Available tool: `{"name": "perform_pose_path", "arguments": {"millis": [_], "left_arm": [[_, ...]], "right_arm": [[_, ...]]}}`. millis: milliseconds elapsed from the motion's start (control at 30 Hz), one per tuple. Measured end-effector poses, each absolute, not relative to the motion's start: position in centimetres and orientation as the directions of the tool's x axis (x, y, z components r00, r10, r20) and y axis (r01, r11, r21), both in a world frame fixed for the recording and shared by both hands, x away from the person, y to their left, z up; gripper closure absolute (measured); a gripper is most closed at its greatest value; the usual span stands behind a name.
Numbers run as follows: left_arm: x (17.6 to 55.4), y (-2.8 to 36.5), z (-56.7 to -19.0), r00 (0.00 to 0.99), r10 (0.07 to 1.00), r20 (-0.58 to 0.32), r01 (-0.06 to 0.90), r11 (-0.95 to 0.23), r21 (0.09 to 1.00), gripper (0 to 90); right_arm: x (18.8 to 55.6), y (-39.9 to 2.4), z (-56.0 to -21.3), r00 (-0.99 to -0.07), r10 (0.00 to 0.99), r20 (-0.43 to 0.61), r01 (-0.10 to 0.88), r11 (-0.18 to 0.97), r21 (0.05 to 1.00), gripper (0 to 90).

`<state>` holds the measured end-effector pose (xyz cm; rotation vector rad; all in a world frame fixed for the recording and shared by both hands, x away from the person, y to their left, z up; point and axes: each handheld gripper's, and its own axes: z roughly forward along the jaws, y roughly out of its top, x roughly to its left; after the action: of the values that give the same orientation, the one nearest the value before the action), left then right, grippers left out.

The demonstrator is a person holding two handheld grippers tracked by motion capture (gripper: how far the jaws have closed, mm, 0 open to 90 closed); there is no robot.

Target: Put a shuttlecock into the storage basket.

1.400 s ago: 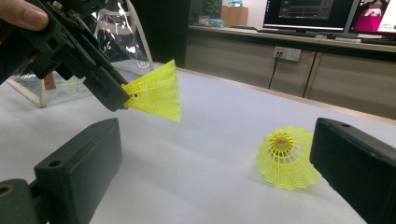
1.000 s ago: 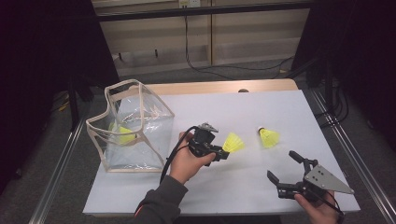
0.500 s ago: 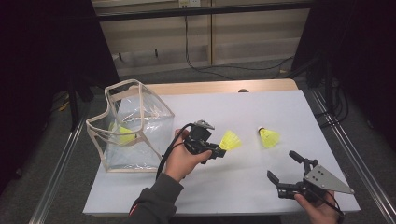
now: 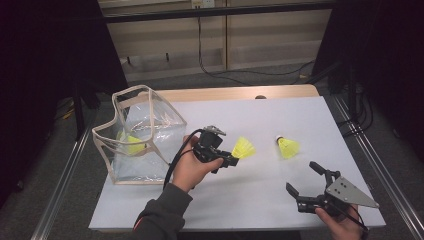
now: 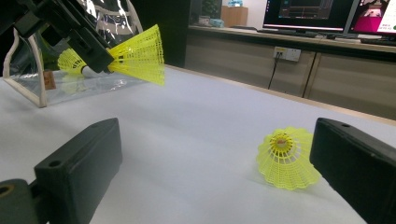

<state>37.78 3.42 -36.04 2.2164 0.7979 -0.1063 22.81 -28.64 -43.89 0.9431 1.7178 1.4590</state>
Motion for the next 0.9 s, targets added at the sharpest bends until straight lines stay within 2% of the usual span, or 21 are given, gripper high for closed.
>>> {"name": "perform_pose_path", "arguments": {"millis": [900], "left_arm": [[38.3,4.8,-33.5,0.797,0.531,-0.287,0.573,-0.517,0.636,64.8]], "right_arm": [[22.8,-28.6,-43.9,-0.503,0.863,-0.039,0.097,0.101,0.990,2.2]]}}
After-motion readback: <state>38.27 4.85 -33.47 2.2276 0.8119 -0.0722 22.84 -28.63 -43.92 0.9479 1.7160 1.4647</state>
